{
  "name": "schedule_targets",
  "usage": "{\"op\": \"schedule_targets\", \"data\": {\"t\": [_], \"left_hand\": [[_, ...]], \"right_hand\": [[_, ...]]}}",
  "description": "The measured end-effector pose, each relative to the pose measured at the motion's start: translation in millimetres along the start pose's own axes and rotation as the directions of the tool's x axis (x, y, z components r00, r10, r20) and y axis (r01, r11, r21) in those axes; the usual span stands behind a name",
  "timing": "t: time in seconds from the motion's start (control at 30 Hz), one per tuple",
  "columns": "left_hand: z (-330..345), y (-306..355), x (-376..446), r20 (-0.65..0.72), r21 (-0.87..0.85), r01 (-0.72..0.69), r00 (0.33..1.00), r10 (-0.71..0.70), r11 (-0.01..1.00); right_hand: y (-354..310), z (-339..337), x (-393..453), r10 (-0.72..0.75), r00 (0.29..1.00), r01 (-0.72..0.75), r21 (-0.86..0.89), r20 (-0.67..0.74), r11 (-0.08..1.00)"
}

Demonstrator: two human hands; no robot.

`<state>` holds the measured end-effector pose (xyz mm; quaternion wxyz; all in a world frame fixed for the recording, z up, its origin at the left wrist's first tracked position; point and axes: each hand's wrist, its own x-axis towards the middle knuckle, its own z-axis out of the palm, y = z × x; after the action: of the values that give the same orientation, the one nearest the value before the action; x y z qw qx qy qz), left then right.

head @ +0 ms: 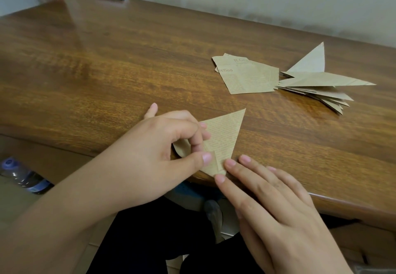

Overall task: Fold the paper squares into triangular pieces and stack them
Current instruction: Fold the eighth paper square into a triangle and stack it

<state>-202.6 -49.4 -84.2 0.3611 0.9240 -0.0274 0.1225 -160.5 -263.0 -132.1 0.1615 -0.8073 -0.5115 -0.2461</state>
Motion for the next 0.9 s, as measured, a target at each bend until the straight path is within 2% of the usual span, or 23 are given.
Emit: {"op": "schedule_targets", "data": {"t": [0.17, 0.33, 0.57, 0.9], "left_hand": [[-2.9, 2.5, 2.1, 0.044, -0.036, 0.082, 0.996, -0.080, 0.996], [-3.4, 3.9, 2.3, 0.054, -0.044, 0.093, 0.994, -0.090, 0.995], [-2.3, 4.5, 1.7, 0.057, -0.026, 0.084, 0.995, -0.082, 0.996], [2.0, 5.1, 2.1, -0.008, -0.004, 0.082, 0.997, -0.082, 0.997]], "right_hand": [[1.1, -0.1, 0.3, 0.025, 1.000, -0.024, 0.060, -0.018, 0.998], [-3.4, -2.2, 1.1, 0.114, 0.992, -0.105, 0.156, -0.052, 0.982], [0.0, -0.3, -0.2, 0.011, 1.000, -0.011, 0.034, -0.012, 0.999], [2.6, 0.4, -2.5, -0.017, 1.000, 0.017, 0.003, -0.006, 1.000]]}}
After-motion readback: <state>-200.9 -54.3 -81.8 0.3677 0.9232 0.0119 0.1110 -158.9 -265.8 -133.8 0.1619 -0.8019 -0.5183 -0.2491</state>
